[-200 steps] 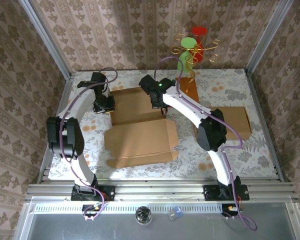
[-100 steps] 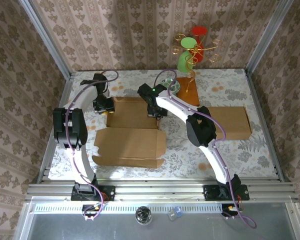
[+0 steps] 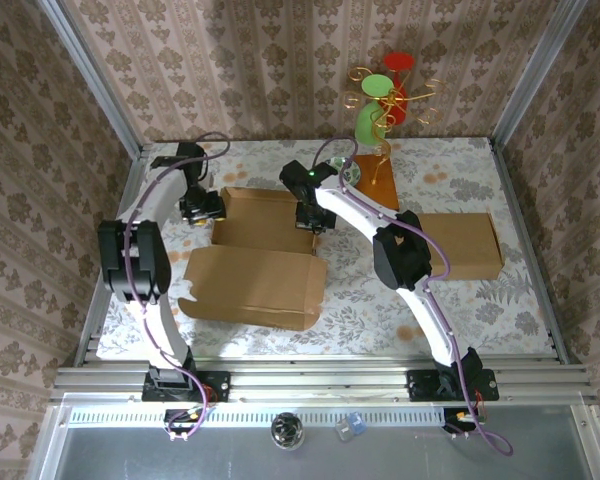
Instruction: Fold the paper box
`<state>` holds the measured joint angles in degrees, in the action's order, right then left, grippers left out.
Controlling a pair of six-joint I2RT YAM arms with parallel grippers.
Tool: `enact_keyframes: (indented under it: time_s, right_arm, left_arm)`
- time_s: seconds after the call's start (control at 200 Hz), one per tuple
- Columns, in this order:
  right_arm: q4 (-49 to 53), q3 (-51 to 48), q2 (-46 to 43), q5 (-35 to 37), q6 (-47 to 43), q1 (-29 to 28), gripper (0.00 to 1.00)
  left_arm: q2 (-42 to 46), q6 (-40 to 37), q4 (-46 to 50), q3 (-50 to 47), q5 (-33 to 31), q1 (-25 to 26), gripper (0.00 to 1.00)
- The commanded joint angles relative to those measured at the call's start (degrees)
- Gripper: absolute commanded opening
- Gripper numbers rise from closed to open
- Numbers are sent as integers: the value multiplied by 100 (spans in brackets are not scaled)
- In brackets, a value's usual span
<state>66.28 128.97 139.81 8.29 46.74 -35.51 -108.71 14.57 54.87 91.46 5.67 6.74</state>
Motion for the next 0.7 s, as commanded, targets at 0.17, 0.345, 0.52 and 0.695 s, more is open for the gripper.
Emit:
enact_keyframes:
  time_s: [0.17, 0.345, 0.52, 0.695]
  right_arm:
    - [41, -188, -175, -691, 1324, 9, 0]
    - [-25, -385, -536, -834, 2445, -18, 0]
    - [-41, -598, -867, -972, 3712, -109, 0]
    - [-413, -1182, -1245, -1157, 4925, -317, 0]
  left_arm:
    - [2004, 1300, -297, -516, -386, 476, 53]
    - [2956, 2138, -452, -938, -937, 1256, 53]
    - [3669, 2844, -266, -1148, -1342, 2063, 52]
    - [4265, 4252, 185, -1457, -1712, 2813, 52]
